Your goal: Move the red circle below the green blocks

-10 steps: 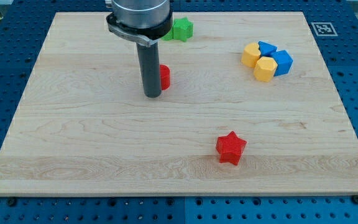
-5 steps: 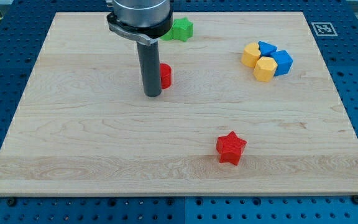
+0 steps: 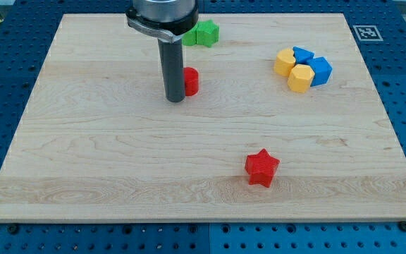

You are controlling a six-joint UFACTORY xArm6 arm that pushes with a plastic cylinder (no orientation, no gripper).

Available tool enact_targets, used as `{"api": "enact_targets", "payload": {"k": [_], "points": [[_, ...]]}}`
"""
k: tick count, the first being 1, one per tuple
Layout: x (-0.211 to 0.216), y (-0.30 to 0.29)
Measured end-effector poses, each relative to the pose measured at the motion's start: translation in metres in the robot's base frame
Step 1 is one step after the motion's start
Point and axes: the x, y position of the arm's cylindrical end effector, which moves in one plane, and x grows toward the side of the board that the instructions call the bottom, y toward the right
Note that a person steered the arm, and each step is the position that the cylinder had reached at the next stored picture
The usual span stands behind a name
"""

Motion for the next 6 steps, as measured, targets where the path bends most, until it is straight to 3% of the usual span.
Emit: {"api": "enact_targets", "payload": {"k": [6], "points": [[-0.034,0.0]]}}
